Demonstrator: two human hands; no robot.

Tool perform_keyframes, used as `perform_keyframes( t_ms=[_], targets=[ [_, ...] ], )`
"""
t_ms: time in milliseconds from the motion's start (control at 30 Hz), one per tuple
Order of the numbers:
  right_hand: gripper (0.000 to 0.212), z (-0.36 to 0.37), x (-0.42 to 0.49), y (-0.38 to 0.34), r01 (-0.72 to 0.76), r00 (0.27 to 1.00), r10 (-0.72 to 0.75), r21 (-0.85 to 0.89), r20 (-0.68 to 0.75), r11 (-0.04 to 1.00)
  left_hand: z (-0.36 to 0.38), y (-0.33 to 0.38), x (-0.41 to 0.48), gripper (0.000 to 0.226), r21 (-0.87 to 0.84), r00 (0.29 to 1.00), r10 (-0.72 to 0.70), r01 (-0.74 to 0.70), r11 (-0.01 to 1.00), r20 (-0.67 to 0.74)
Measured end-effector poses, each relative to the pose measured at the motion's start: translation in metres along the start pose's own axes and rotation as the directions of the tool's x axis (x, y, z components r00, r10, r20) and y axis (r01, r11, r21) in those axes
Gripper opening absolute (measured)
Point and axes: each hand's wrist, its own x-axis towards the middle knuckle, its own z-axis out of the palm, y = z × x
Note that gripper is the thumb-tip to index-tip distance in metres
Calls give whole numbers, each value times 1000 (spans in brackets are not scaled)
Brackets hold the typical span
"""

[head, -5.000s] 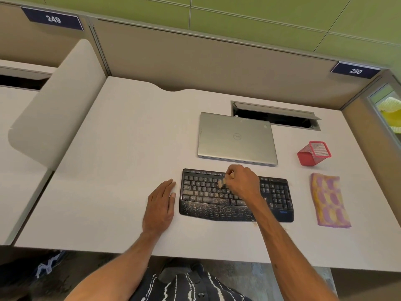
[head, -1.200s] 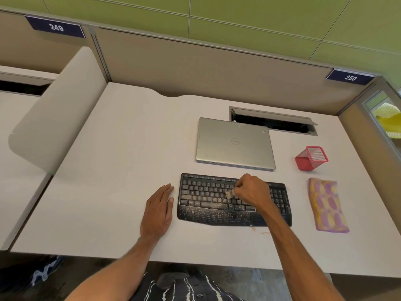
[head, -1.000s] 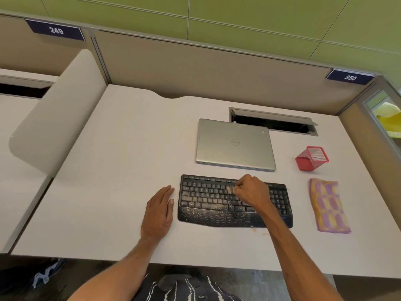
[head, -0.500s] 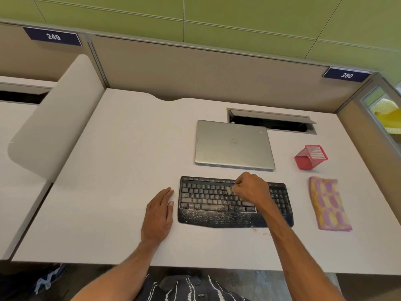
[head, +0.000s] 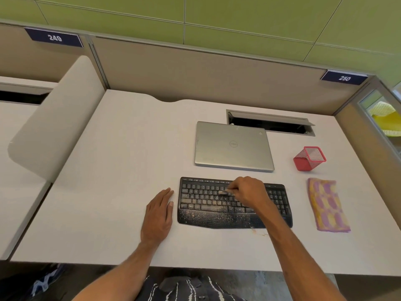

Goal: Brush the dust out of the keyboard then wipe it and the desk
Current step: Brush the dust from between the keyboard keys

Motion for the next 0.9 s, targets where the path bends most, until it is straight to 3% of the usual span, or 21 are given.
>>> perform_keyframes(
  t_ms=[133, 300, 400, 600, 767, 900],
  targets=[
    [19, -5, -3, 12, -18, 1000, 19, -180, 3, 984, -1, 0, 0, 48, 2, 1000, 0, 0, 1000, 1],
    [20, -8, 4, -2, 45, 999, -45, -19, -2, 999, -1, 0, 0, 49, -1, 1000, 2, -2, 1000, 4],
    [21, 1, 6, -10, 56, 998, -54, -54, 33, 997, -1, 0, 0, 49, 4, 1000, 3, -3, 1000, 7],
    [21, -3, -2, 14, -64, 997, 69, -131, 28, 989, -1, -1, -1, 49, 6, 1000, 2, -2, 1000, 8],
    [18, -8, -2, 14, -148, 987, 153, 75, -54, 986, 0, -2, 0, 49, 7, 1000, 2, -2, 1000, 7],
    [18, 6, -8, 13, -224, 973, 230, 121, -35, 967, 1, -4, 1, 50, 7, 1000, 6, -6, 1000, 16]
  ],
)
